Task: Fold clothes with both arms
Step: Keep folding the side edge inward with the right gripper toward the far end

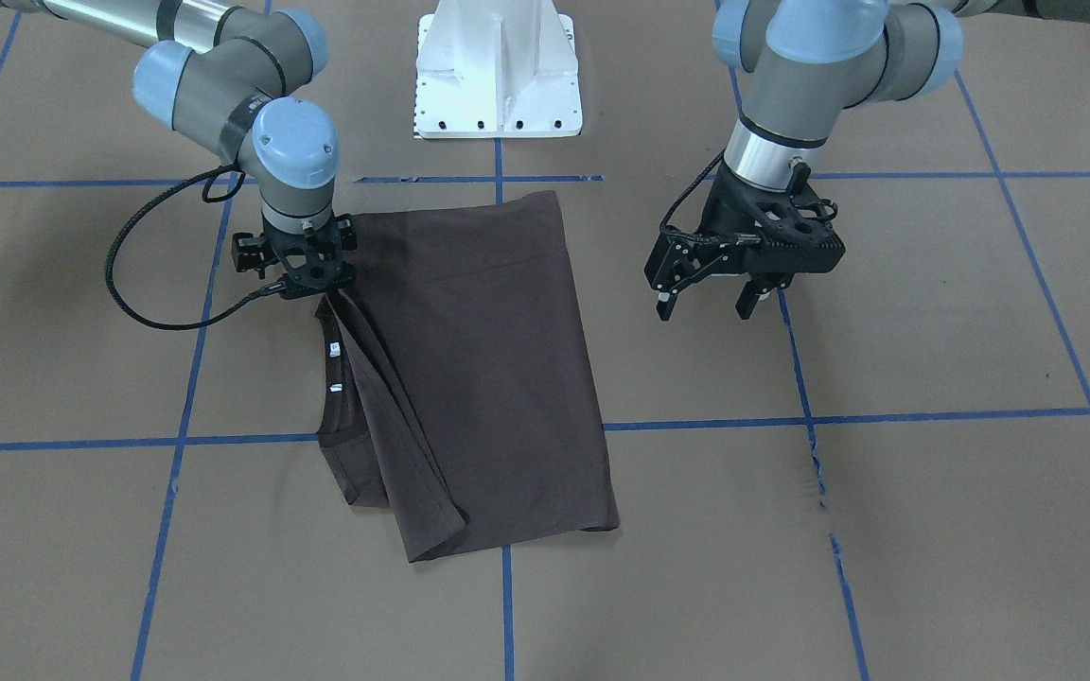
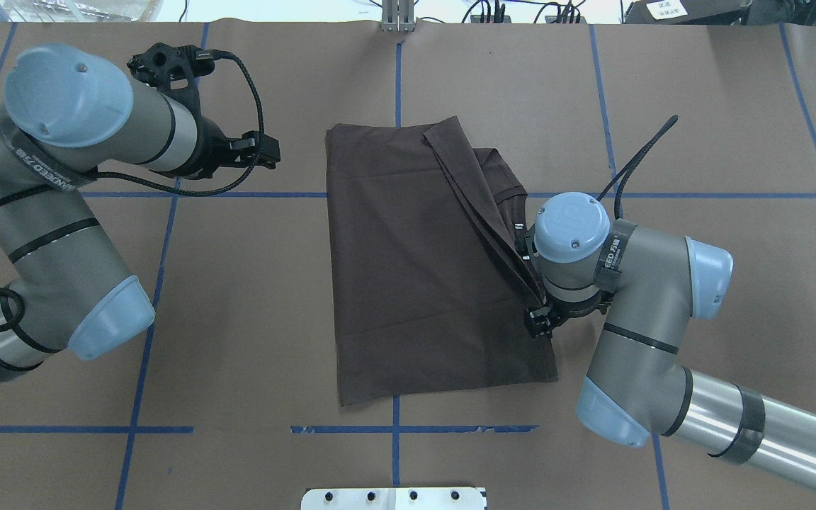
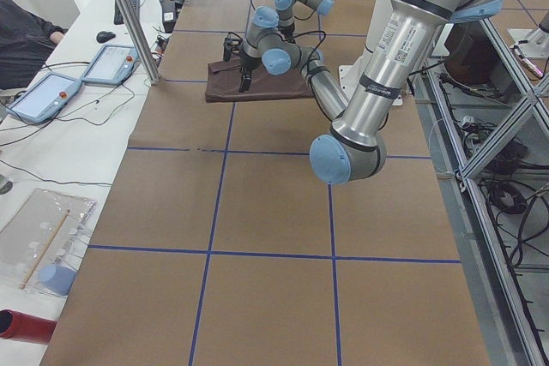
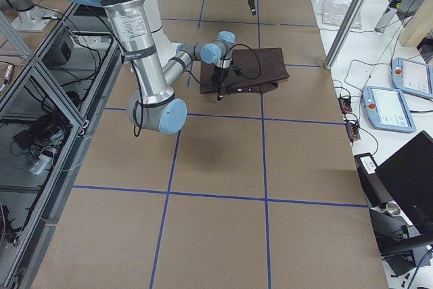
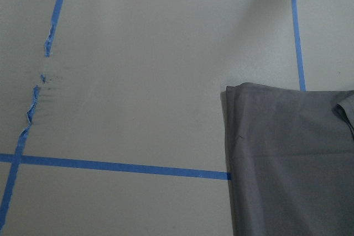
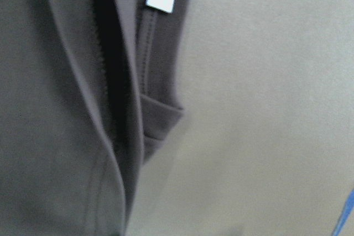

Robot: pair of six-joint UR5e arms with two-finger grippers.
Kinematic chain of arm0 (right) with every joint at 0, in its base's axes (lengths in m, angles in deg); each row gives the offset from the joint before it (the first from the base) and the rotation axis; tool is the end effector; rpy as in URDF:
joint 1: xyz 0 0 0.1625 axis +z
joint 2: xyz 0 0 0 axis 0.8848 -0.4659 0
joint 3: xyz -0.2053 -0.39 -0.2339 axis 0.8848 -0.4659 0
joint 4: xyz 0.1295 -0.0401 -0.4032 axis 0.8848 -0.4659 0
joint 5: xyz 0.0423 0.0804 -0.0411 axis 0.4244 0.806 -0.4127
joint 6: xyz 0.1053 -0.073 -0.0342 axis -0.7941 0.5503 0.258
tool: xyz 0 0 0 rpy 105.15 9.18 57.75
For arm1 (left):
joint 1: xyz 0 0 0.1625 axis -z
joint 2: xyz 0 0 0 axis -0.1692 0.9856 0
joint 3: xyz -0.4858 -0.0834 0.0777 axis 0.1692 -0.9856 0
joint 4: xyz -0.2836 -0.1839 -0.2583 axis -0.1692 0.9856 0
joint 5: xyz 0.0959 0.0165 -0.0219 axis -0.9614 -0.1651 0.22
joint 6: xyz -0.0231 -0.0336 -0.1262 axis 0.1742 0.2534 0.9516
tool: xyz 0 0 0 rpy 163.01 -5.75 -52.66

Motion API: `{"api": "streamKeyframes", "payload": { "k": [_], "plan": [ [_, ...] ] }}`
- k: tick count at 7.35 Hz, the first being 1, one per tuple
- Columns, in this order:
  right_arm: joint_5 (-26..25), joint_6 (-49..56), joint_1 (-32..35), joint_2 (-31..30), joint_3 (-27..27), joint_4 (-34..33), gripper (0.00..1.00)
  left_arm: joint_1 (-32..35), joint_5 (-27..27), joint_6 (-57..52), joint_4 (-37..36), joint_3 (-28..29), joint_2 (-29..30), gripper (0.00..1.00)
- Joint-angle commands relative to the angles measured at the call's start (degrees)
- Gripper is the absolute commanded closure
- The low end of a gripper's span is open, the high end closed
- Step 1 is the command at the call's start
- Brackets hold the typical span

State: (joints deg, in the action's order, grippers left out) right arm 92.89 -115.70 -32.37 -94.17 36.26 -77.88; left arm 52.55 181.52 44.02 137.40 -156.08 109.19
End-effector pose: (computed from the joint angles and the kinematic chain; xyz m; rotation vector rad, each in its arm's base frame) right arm -0.5329 -0.4090 0.4676 -0.0427 -0.4798 -0.3778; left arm 0.4312 -0.5365 0.3052 0.3117 0.9398 -0.2343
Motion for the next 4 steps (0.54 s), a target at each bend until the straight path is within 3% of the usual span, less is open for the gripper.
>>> {"api": "streamKeyframes", "payload": {
  "k": [1,2,4],
  "plan": [
    [0.7,0.5,3.6,-1.5,0.6,0.4,0.0,0.0,0.0,0.0,0.0,-0.3,0.2,0.0],
    [3.3,1.5,6.6,-0.9,0.9,0.4,0.0,0.1,0.0,-0.1,-0.1,-0.7,0.3,0.0],
    [5.4,2.4,8.4,6.2,-0.7,0.5,0.0,0.1,0.1,-0.1,-0.1,-0.7,0.2,0.0]
  ]
}}
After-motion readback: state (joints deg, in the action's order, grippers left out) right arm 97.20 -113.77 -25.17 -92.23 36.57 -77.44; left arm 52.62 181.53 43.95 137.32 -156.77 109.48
